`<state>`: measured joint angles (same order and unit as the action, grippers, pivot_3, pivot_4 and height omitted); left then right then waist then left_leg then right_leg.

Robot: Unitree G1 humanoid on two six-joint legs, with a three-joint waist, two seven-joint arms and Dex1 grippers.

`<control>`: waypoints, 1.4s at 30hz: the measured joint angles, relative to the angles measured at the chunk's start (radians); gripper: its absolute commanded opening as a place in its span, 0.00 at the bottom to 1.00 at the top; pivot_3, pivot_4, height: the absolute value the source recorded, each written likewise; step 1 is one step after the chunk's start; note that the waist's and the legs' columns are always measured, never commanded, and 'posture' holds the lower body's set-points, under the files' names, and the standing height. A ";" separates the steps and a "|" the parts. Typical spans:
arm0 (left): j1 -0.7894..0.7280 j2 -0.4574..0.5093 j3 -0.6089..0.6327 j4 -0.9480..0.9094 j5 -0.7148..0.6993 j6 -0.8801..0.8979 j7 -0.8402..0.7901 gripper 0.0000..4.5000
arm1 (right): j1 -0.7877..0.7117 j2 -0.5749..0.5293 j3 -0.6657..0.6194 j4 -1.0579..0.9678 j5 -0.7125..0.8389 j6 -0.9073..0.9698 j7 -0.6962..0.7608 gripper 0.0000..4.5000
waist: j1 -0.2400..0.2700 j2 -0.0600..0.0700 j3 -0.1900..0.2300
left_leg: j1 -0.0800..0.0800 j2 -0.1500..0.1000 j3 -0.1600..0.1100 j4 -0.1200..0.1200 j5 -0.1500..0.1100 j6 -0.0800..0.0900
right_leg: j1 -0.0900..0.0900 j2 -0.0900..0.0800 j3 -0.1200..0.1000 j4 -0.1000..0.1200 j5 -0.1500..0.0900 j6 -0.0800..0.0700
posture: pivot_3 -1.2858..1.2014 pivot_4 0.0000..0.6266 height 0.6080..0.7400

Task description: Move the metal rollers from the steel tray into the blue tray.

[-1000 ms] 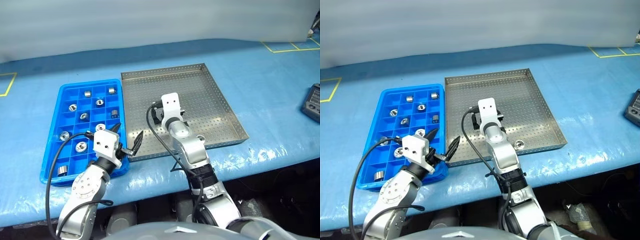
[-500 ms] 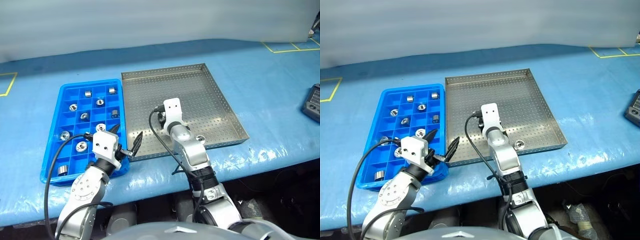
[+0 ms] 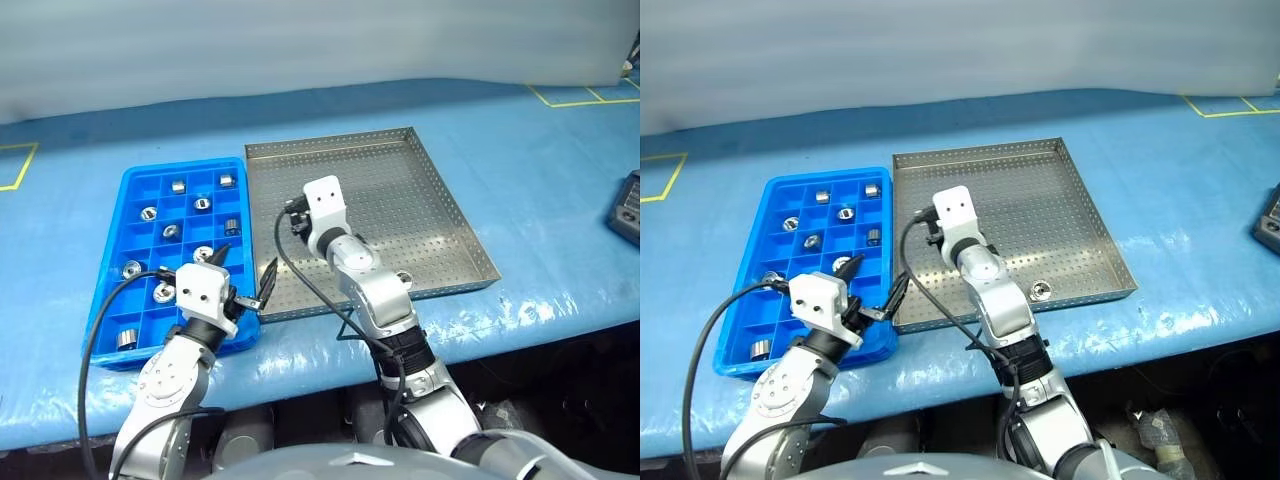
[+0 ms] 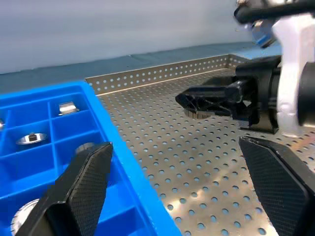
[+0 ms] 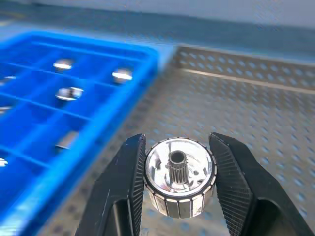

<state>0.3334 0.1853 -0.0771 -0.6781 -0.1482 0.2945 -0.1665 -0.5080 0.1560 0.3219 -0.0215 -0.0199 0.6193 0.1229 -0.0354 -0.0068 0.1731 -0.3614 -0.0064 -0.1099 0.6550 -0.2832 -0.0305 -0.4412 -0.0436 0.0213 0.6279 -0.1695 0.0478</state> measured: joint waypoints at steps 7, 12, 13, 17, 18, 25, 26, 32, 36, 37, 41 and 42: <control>0.134 0.008 0.053 -0.048 0.017 -0.113 -0.011 1.00 | -0.002 0.000 0.119 -0.013 0.055 0.003 0.117 0.37 | 0.028 0.000 0.000 | -0.001 0.000 -0.001 0.000 0.000 0.000 | 0.000 0.000 -0.001 -0.001 -0.001 -0.002 | 0.59 0.24 1.00; 0.266 0.021 0.087 -0.076 -0.014 -0.152 -0.049 1.00 | -0.002 -0.001 0.174 -0.014 0.076 0.020 0.181 0.37 | 0.029 0.000 0.000 | -0.001 0.000 -0.001 0.000 0.000 0.000 | 0.000 0.000 -0.001 -0.001 -0.002 -0.003 | 0.60 0.24 1.00; 0.292 0.021 0.086 -0.082 -0.023 -0.162 -0.061 1.00 | -0.002 -0.001 0.187 -0.014 0.079 0.023 0.191 0.37 | 0.029 0.000 0.000 | -0.001 0.000 -0.001 0.000 0.000 0.000 | -0.001 0.000 -0.001 0.000 -0.002 -0.003 | 0.61 0.24 1.00; 0.374 0.024 0.084 -0.094 -0.034 -0.177 -0.092 1.00 | 0.016 -0.008 0.219 -0.029 0.084 0.033 0.229 0.37 | 0.037 -0.001 0.000 | -0.001 0.000 -0.002 0.000 0.000 0.000 | -0.001 0.000 -0.002 -0.001 -0.003 -0.003 | 0.61 0.24 1.00; 0.391 0.024 0.083 -0.095 -0.038 -0.178 -0.097 1.00 | 0.024 -0.015 0.225 -0.033 0.086 0.042 0.238 0.37 | 0.040 -0.001 0.000 | -0.002 0.000 -0.002 0.000 0.000 0.000 | -0.001 0.000 -0.002 -0.001 -0.003 -0.003 | 0.61 0.24 1.00; 0.402 0.024 0.079 -0.097 -0.050 -0.190 -0.098 1.00 | 0.059 -0.073 0.236 -0.039 0.082 0.083 0.266 0.37 | 0.055 -0.001 0.000 | -0.002 0.000 -0.002 0.000 0.000 0.000 | -0.001 0.000 -0.003 0.000 -0.003 -0.003 | 0.61 0.24 1.00; 0.402 0.024 0.078 -0.097 -0.050 -0.190 -0.099 1.00 | 0.060 -0.083 0.233 -0.043 0.082 0.084 0.268 0.37 | 0.055 -0.001 0.000 | -0.002 0.000 -0.002 0.000 0.000 0.000 | -0.001 0.000 -0.003 0.000 -0.003 -0.003 | 0.61 0.24 1.00; 0.389 0.025 0.066 -0.097 -0.050 -0.190 -0.099 1.00 | 0.061 -0.095 0.219 -0.070 0.082 0.110 0.264 0.53 | 0.057 -0.001 0.000 | -0.002 0.000 -0.002 0.000 0.000 0.000 | -0.001 0.000 -0.003 -0.001 -0.003 -0.004 | 0.60 0.24 1.00; 0.360 0.036 0.063 -0.097 -0.050 -0.189 -0.099 1.00 | 0.067 -0.093 0.211 -0.078 0.080 0.111 0.245 0.82 | 0.056 -0.001 0.000 | -0.002 0.000 -0.002 0.000 0.000 0.000 | -0.001 0.000 -0.003 0.000 -0.003 -0.004 | 0.59 0.24 1.00; 0.354 0.036 0.063 -0.097 -0.050 -0.188 -0.099 1.00 | 0.067 -0.093 0.209 -0.079 0.079 0.111 0.240 0.89 | 0.055 -0.001 0.000 | -0.002 0.000 -0.002 0.000 0.000 0.000 | -0.001 0.000 -0.003 0.000 -0.003 -0.004 | 0.59 0.24 1.00; 0.329 0.046 0.062 -0.097 -0.052 -0.176 -0.102 1.00 | 0.073 -0.091 0.207 -0.084 0.067 0.110 0.212 0.99 | 0.051 -0.001 0.000 | -0.002 0.000 -0.002 0.000 0.000 0.000 | -0.001 0.000 -0.003 0.000 -0.003 -0.004 | 0.58 0.24 1.00; 0.319 0.053 0.060 -0.097 -0.052 -0.172 -0.106 1.00 | 0.077 -0.091 0.201 -0.087 0.064 0.110 0.200 0.99 | 0.049 -0.001 0.000 | -0.002 0.000 -0.002 0.000 0.000 0.000 | -0.001 0.000 -0.003 0.000 -0.003 -0.004 | 0.57 0.24 1.00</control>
<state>0.6524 0.2381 -0.0167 -0.7750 -0.2002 0.1221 -0.2727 -0.4312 0.0654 0.5229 -0.1083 0.0441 0.7296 0.3230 0.0139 -0.0079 0.1733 -0.3631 -0.0062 -0.1120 0.6552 -0.2833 -0.0306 -0.4420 -0.0439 0.0181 0.6276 -0.1724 0.0443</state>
